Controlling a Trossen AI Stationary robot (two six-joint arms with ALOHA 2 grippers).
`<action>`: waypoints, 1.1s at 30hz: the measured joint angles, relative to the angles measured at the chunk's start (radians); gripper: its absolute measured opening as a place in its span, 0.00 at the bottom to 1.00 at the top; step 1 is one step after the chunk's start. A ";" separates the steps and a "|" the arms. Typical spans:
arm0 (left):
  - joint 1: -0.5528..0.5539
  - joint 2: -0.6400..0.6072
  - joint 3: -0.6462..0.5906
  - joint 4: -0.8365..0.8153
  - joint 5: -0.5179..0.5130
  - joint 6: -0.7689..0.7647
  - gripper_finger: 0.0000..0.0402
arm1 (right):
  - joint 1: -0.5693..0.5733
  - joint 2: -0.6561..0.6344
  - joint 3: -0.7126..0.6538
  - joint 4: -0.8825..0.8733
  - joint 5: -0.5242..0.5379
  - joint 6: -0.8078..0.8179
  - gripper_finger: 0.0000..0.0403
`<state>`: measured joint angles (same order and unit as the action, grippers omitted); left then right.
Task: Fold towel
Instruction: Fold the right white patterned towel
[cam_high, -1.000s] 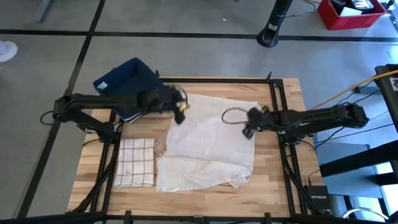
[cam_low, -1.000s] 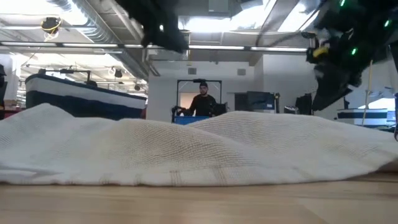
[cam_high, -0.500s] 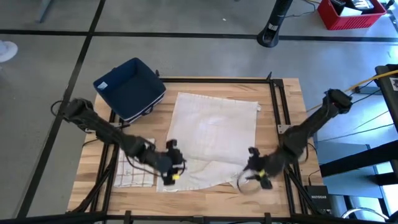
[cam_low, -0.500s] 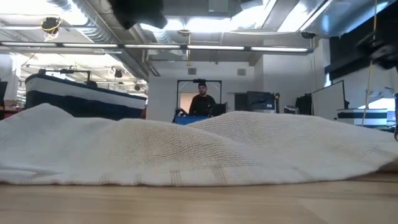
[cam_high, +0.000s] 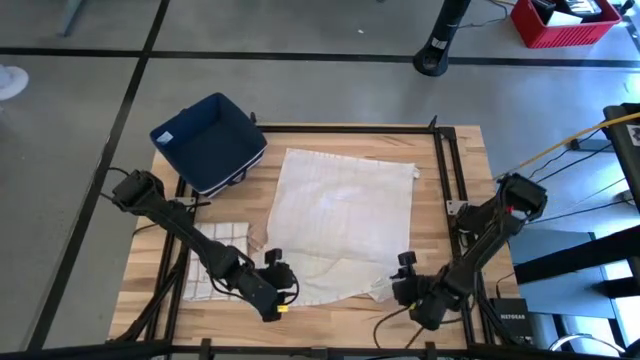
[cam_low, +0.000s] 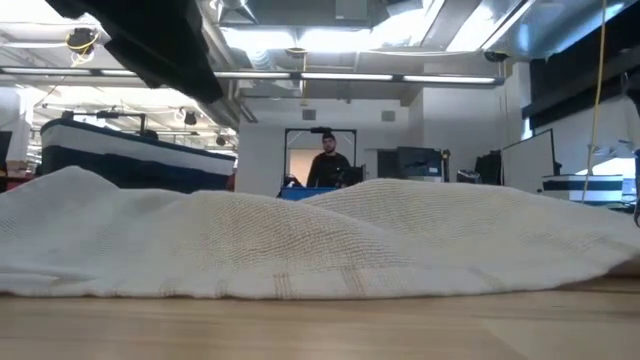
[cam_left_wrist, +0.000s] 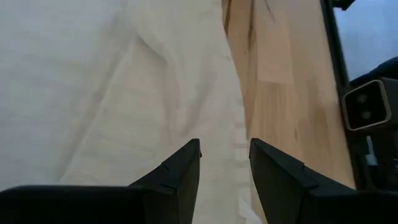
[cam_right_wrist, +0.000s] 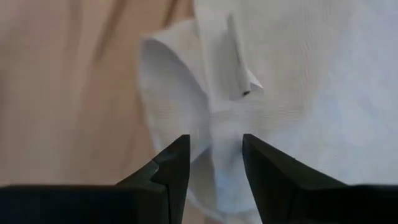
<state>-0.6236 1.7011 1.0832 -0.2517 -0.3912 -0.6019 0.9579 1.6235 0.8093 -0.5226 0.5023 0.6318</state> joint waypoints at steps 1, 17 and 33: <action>-0.003 -0.001 0.000 0.003 0.000 -0.006 0.33 | -0.003 0.017 0.000 -0.009 0.010 0.020 0.36; -0.041 0.099 0.001 0.038 0.087 0.004 0.33 | -0.009 0.030 0.018 -0.130 0.036 0.109 0.03; -0.123 0.173 0.035 -0.162 0.189 -0.047 0.33 | -0.009 0.030 0.018 -0.131 0.047 0.189 0.04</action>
<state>-0.7471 1.8741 1.1187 -0.4136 -0.2022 -0.6484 0.9485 1.6531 0.8272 -0.6533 0.5491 0.8209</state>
